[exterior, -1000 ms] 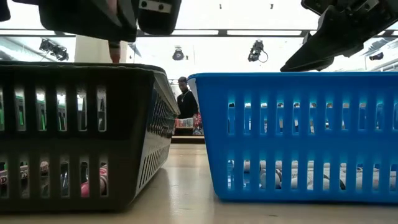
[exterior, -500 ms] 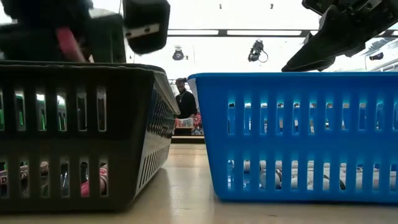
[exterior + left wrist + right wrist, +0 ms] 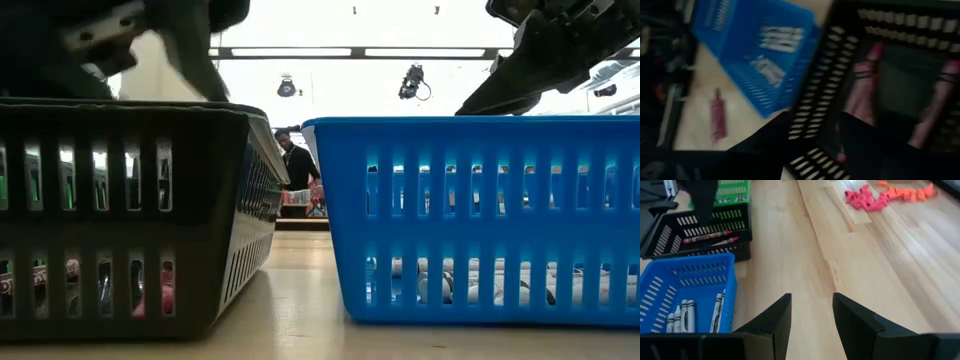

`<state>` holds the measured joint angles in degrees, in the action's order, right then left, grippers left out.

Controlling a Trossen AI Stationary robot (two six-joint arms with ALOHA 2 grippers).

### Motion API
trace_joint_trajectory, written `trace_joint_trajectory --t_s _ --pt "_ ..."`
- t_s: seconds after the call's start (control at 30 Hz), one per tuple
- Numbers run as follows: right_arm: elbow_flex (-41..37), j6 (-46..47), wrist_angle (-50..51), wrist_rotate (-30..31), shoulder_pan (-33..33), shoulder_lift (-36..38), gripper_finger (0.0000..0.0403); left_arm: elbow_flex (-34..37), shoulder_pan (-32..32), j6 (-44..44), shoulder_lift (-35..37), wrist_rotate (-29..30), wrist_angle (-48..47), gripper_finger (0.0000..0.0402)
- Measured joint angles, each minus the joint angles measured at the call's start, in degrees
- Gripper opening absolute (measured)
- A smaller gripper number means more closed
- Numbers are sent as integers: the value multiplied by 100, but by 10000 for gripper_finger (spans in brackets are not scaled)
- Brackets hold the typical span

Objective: Sort crayons
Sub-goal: Put the red crayon into the right blue bin

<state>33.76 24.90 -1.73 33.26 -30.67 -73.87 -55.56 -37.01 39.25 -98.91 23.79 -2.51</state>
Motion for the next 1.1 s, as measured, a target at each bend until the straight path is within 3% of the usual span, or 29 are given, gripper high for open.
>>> trace_joint_trajectory --t_s 0.1,0.37,0.57,0.67,0.9,1.1 --pt "0 438 156 -85 54 0 153 -3 -52 -190 27 386 74 178" --pt "0 1962 1804 -309 118 -346 153 -66 -18 -2341 52 765 121 176" --pt "0 2652 2531 -433 246 -389 153 -602 87 -3127 52 851 -569 176" --pt "-2 2735 2829 -481 395 -408 153 -820 228 -3576 52 836 -876 176" --pt "7 2151 1779 -659 610 -715 148 -871 799 -4265 50 849 -877 176" --pt "187 1885 1707 -865 945 -1277 144 -871 1055 -4595 50 777 -860 176"
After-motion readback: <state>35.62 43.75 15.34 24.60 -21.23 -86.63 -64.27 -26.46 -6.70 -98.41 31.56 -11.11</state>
